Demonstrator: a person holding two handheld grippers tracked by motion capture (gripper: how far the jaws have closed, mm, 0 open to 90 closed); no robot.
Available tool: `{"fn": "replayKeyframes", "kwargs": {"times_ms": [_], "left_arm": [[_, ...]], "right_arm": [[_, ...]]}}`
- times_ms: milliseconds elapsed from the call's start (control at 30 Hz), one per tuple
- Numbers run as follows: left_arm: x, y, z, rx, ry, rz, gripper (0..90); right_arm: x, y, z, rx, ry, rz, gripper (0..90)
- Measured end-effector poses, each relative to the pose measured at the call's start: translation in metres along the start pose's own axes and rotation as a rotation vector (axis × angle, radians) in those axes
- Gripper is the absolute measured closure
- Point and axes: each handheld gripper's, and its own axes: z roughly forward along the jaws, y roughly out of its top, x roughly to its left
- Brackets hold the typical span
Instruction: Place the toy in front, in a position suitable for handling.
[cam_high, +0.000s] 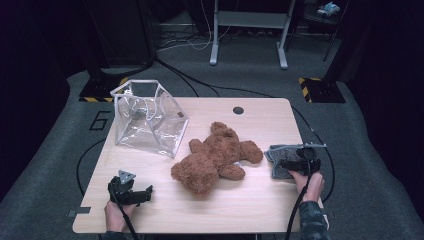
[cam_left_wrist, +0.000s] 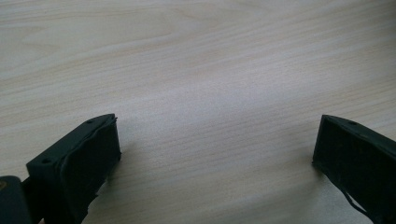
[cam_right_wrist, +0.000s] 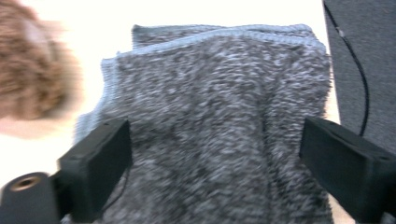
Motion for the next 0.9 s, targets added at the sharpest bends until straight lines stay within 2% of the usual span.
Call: {"fn": "replayKeyframes", "kwargs": {"times_ms": [100, 167, 200, 267, 333, 400, 433, 467, 533, 633, 733, 800, 900], "left_arm": [[0.0, 0.0, -0.001, 0.006, -0.005, 0.012, 0.0], [0.0, -0.001, -0.001, 0.001, -0.006, 0.01, 0.0], [0.0, -0.001, -0.001, -0.001, -0.004, 0.011, 0.0], [0.0, -0.001, -0.002, 0.006, -0.012, 0.011, 0.0], [-0.001, 0.0, -0.004, 0.007, -0.043, -0.006, 0.0], [-0.003, 0.002, -0.007, 0.013, -0.069, -0.002, 0.0], [-0.005, 0.004, -0.009, 0.017, -0.081, 0.007, 0.0], [-0.008, 0.005, -0.011, 0.012, -0.09, 0.008, 0.0], [-0.012, 0.01, -0.015, 0.0, -0.105, 0.021, 0.0], [-0.019, 0.016, -0.022, -0.019, -0.145, 0.017, 0.0], [-0.027, 0.022, -0.028, -0.036, -0.165, 0.036, 0.0], [-0.031, 0.025, -0.032, -0.051, -0.175, 0.039, 0.0], [-0.038, 0.032, -0.037, -0.069, -0.191, 0.051, 0.0]], "right_arm": [[0.003, 0.0, -0.008, -0.011, 0.051, -0.014, 1.8], [0.007, 0.002, -0.015, -0.024, 0.093, -0.053, 0.0], [0.007, 0.002, -0.015, -0.024, 0.093, -0.053, 0.0], [0.011, 0.003, -0.019, -0.027, 0.122, -0.064, 0.0], [0.016, 0.005, -0.023, -0.028, 0.144, -0.088, 0.0], [0.02, 0.007, -0.025, -0.036, 0.159, -0.124, 0.0], [0.024, 0.008, -0.027, -0.036, 0.17, -0.125, 0.0], [0.03, 0.01, -0.029, -0.043, 0.183, -0.149, 0.0], [0.034, 0.011, -0.03, -0.045, 0.196, -0.158, 0.0], [0.044, 0.015, -0.031, -0.057, 0.218, -0.172, 0.0], [0.056, 0.019, -0.032, -0.062, 0.232, -0.2, 0.0], [0.067, 0.024, -0.033, -0.075, 0.245, -0.237, 0.3], [0.073, 0.027, -0.034, -0.073, 0.251, -0.248, 0.8]]}}
